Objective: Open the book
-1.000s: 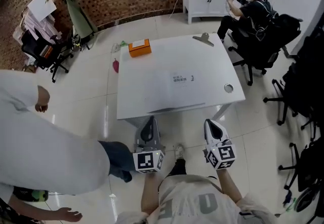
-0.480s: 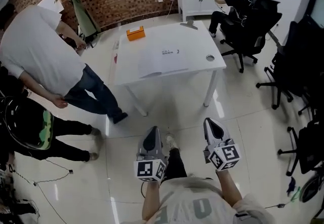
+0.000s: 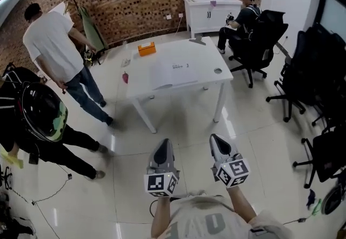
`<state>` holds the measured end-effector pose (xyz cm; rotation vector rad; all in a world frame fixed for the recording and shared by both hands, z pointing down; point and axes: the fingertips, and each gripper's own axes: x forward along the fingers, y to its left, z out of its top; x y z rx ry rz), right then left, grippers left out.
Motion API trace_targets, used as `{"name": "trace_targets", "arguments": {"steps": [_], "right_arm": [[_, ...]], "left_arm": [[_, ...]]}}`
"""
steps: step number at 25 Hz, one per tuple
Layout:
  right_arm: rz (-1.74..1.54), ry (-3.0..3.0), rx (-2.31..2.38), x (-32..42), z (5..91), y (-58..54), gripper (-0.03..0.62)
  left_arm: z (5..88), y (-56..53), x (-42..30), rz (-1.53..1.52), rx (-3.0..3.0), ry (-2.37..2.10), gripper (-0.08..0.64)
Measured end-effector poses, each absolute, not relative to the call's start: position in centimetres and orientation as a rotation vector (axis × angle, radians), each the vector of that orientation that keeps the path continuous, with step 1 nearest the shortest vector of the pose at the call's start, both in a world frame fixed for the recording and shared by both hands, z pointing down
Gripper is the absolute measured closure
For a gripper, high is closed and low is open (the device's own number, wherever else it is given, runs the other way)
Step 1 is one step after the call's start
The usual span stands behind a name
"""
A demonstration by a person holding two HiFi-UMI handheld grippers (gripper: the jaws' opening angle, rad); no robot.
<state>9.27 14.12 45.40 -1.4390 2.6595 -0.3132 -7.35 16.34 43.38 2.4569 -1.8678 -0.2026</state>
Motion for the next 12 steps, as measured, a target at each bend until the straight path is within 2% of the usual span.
{"name": "trace_targets", "arguments": {"steps": [12], "right_arm": [[-0.366,2.627,-1.450,7.9,45.4,17.4,0.591]], "left_arm": [[43.3,18.7,-8.6,-0.183,2.458,-1.836,0.545]]}}
